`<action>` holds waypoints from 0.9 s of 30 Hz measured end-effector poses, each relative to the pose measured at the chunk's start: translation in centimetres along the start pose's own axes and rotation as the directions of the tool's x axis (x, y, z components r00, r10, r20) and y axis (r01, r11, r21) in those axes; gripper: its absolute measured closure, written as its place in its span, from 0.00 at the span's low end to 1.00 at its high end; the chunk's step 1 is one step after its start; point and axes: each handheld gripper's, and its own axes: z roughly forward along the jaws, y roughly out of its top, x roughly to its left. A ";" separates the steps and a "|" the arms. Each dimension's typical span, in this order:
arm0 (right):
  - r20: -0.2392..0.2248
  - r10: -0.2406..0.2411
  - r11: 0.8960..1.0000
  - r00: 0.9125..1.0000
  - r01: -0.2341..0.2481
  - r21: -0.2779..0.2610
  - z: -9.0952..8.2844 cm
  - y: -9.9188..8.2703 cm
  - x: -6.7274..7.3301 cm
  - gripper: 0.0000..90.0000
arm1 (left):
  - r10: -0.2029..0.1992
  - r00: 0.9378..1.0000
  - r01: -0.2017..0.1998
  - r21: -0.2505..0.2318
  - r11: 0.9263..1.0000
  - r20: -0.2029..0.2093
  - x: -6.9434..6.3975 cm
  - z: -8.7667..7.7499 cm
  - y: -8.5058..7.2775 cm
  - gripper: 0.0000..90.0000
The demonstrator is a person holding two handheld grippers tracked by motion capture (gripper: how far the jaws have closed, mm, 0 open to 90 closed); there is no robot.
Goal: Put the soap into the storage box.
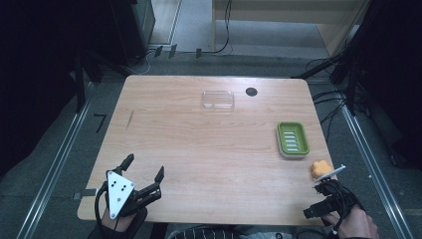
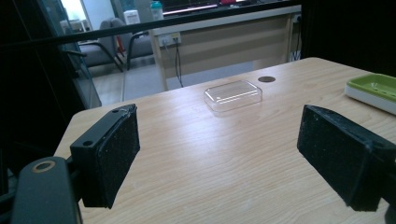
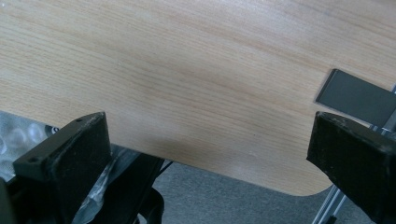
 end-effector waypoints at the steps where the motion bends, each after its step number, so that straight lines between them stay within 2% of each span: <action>1: 0.001 -0.001 1.000 1.000 0.001 0.000 0.0 0.0 0.0 0.00 | 0.000 1.000 0.000 -0.001 1.000 0.001 0.0 0.0 0.0 0.15; 7: 0.007 -0.005 1.000 1.000 0.005 -0.008 0.0 0.1 0.0 0.00 | 0.006 1.000 -0.006 0.000 1.000 -0.001 0.0 0.0 0.0 0.15; 18: -0.018 -0.009 1.000 1.000 0.009 -0.028 0.0 1.0 -0.4 0.00 | 0.005 1.000 -0.005 0.002 1.000 0.000 -0.1 0.0 0.0 0.15; 27: -0.016 0.029 0.999 0.999 -0.030 -0.046 -0.2 2.4 -1.6 0.00 | 0.007 1.000 -0.007 0.001 1.000 0.003 0.0 0.1 0.0 0.15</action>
